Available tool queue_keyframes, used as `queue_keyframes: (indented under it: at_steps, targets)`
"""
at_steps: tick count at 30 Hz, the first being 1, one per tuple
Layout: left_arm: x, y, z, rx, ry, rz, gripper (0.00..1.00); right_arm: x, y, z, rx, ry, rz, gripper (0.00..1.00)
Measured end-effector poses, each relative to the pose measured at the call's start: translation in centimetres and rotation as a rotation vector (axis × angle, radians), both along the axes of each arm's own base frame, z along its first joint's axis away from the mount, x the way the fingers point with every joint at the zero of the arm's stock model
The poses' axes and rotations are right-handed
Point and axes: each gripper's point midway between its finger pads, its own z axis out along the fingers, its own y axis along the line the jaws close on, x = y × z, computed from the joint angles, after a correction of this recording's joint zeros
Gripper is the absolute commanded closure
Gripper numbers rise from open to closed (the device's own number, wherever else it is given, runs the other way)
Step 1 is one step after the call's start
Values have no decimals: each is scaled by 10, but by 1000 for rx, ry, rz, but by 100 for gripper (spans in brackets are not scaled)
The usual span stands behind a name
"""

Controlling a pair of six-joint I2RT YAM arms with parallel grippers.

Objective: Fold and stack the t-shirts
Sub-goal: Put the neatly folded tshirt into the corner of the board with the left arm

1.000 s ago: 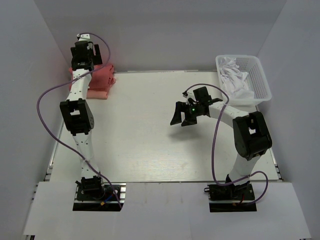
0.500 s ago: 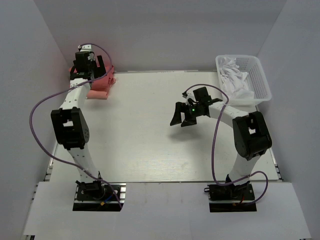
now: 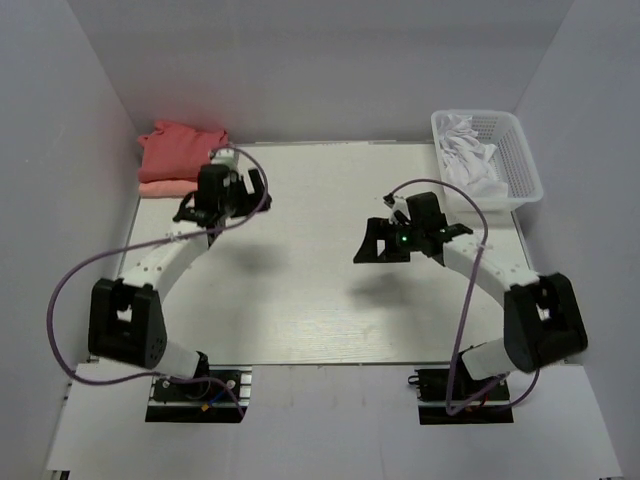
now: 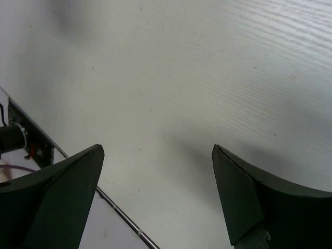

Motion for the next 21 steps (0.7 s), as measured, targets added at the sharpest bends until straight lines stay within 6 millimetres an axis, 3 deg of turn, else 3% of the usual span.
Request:
queue_keyframes:
  at_steps: [2,4,6,8,11,15,21]
  targets:
    - [-36,-14,-20,-9,53,-32,0,-3,-9,12,-16,-55,-29,10]
    - [-73,-28,-27,-29,71,-72,0,-3,-15,25,-19,-119,-56,10]
    - [-105,-42,-23,-65,53,-121,0,-9,-22,34,-16,-174,-79,10]
    - [-124,-50,-13,-89,15,-147,0,-18,-30,38,-15,-208,-103,10]
    - [-134,-49,-8,-89,0,-123,0,-29,-39,34,-21,-229,-130,10]
    - [-140,-44,-17,-65,25,-88,0,-43,-51,34,-24,-266,-167,10]
    - [-153,-33,-19,-47,13,-38,0,-44,-55,46,2,-347,-190,10]
